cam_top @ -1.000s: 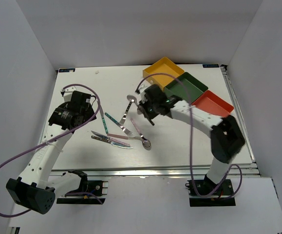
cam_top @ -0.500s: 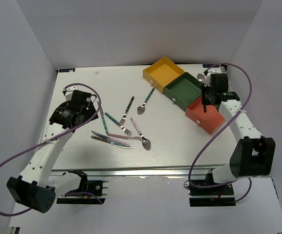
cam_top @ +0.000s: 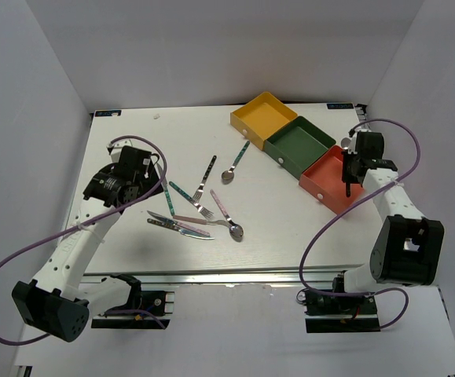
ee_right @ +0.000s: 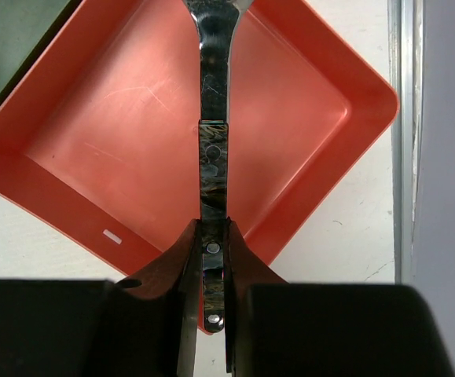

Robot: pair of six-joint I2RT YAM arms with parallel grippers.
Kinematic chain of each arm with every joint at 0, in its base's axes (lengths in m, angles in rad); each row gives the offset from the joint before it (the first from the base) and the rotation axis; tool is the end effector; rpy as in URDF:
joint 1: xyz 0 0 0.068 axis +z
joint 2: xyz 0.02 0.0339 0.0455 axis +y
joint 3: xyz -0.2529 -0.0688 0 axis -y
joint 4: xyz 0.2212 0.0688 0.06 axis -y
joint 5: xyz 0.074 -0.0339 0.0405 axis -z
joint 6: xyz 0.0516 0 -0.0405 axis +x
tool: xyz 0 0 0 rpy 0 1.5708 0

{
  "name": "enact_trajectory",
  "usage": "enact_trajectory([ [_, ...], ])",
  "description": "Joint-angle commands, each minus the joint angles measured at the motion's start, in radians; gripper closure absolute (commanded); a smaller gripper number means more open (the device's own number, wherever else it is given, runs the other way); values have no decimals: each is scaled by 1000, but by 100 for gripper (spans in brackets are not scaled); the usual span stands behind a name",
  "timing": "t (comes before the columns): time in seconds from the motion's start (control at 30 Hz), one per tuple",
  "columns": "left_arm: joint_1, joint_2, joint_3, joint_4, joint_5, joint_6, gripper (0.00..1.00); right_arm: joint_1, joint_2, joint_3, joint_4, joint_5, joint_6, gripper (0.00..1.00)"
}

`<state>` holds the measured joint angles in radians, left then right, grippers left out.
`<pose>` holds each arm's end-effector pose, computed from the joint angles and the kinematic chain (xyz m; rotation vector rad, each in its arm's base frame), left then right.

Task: Sort the eating utensils into containers

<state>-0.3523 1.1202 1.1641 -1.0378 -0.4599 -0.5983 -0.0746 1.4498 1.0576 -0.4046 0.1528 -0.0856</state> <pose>0.1898 -0.0454 0.3100 -0.4642 2.3833 0.1753 0.3028 -0.0305 0.2461 0.0609 2.3700 -0.2581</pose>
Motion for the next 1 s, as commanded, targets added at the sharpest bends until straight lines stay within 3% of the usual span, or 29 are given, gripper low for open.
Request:
enact_trajectory([
  [0.0,-5,-31,-7,9,-6,3,2,-4,4,-8,73,16,-5,97],
  [0.03,-7,-33,-7,5,-8,3,2,-4,9,-7,73,17,-3,95],
  [0.13,-7,-34,-11,5,-8,3,2,-4,21,4,63,11,7,77],
  [0.27,-8,-37,-9,5,-16,6,2,-4,15,5,62,17,7,42],
  [0.33,-8,-36,-11,7,-17,8,2,-4,11,16,58,13,7,36],
  [0.53,-8,-22,2,15,-6,12,2,15,4,117,-26,-33,73,34],
  [0.6,-8,-10,12,25,6,25,2,51,-8,143,-49,5,127,27],
  [0.63,-10,0,20,34,15,31,2,91,-12,157,-68,33,151,15],
  [0.67,-11,30,38,63,26,38,2,120,-17,186,-113,87,190,11],
  [0.73,-19,75,65,113,93,72,2,143,-54,206,-154,94,318,11],
  [0.83,-49,238,150,223,206,110,2,144,-135,202,-201,9,464,11],
  [0.87,-91,366,192,252,223,124,2,145,-158,173,-206,-66,486,11],
  [0.97,-172,586,424,260,250,201,2,144,-300,92,-189,-183,524,11],
])
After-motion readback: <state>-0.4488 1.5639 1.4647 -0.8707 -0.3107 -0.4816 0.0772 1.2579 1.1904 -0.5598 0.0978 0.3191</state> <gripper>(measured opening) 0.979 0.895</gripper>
